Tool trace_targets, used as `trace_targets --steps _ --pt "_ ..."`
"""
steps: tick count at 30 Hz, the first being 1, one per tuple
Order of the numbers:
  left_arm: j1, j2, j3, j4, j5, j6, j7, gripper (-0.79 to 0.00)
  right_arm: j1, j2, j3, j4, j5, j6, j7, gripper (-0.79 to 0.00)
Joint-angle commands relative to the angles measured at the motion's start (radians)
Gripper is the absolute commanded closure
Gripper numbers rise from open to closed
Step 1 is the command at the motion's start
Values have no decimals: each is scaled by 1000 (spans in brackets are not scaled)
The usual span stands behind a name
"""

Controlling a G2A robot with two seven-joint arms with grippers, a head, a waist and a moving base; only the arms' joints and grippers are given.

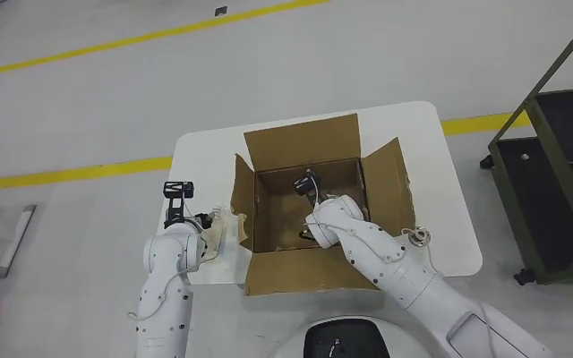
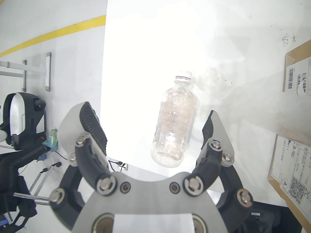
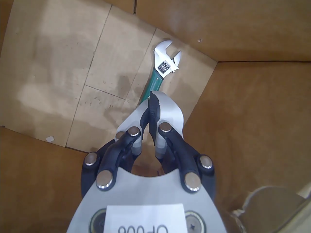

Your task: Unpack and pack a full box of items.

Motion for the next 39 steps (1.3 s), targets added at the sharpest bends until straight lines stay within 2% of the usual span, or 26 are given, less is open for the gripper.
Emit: trace_targets --steps 1,5,8,11,12,13,15,16,18,21,30,39 --pt "0 0 0 0 0 0 0 -785 0 0 0 0 0 1 0 0" --pt "0 0 0 0 0 0 0 -785 0 0 0 0 0 1 0 0" --pt "0 0 0 0 0 0 0 -785 -20 4 24 5 0 -3 -44 0" --pt "0 0 0 0 0 0 0 -785 -32 2 31 -15 -9 9 -20 0" --pt "0 0 0 0 0 0 0 -785 -35 1 30 -20 -13 11 -13 -151" --pt "0 0 0 0 0 0 0 -785 -36 0 29 -22 -21 15 -7 -197" --pt "0 0 0 0 0 0 0 -785 -38 -4 26 -20 -32 19 6 -234" --pt "0 0 0 0 0 0 0 -785 -38 -6 28 -22 -31 24 10 -277" --pt "0 0 0 0 0 0 0 -785 -38 -9 31 -23 -32 22 15 -280" --pt "0 0 0 0 0 0 0 -785 -40 -11 35 -30 -54 32 29 -326" --pt "0 0 0 0 0 0 0 -785 -55 -13 64 -48 -95 23 54 -326" --pt "0 0 0 0 0 0 0 -785 -42 -32 70 30 -79 16 33 -332"
